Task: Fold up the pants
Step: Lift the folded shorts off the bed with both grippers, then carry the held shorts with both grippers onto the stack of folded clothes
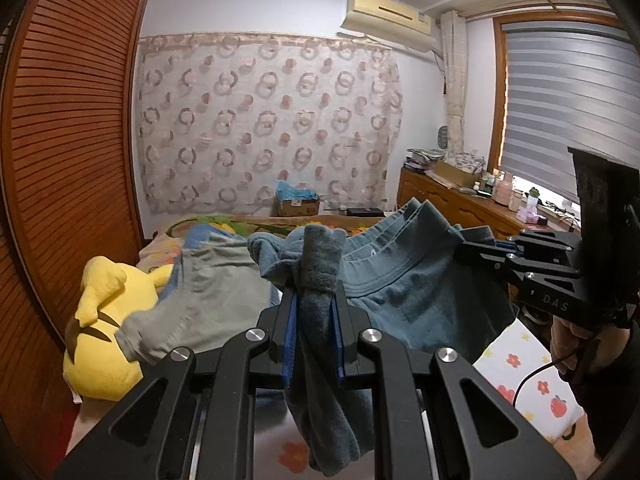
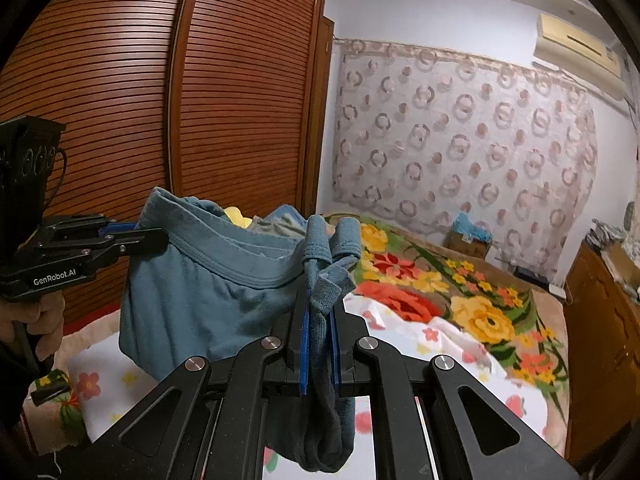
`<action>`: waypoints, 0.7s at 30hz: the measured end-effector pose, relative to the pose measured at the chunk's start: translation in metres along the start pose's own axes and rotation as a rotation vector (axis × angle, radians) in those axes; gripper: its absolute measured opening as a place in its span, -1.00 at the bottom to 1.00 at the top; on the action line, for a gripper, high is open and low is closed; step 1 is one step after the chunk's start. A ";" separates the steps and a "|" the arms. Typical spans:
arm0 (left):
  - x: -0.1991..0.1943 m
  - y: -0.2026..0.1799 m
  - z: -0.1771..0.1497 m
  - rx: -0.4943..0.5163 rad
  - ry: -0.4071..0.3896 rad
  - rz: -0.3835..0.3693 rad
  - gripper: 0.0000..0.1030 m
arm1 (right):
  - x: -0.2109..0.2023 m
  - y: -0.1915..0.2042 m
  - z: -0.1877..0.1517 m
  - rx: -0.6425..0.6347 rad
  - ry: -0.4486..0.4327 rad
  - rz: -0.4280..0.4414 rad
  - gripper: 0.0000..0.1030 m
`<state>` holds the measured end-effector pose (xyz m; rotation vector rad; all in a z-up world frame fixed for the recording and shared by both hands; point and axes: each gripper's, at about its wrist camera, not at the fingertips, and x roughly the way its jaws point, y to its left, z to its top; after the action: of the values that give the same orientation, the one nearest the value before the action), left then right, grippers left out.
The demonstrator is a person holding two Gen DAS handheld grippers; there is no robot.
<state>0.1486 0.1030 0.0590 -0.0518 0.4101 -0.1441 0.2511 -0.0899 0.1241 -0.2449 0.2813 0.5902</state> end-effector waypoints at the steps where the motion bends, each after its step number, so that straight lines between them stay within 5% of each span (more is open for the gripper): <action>1: 0.002 0.002 0.001 -0.001 -0.001 0.005 -0.68 | 0.002 0.001 0.000 -0.004 -0.002 0.000 -0.85; 21: 0.026 0.054 -0.009 -0.093 -0.082 0.151 -0.68 | 0.091 -0.018 0.022 -0.140 -0.042 0.061 -0.85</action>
<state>0.1759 0.1521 0.0360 -0.1173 0.3374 0.0259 0.3374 -0.0511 0.1175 -0.3590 0.2073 0.6753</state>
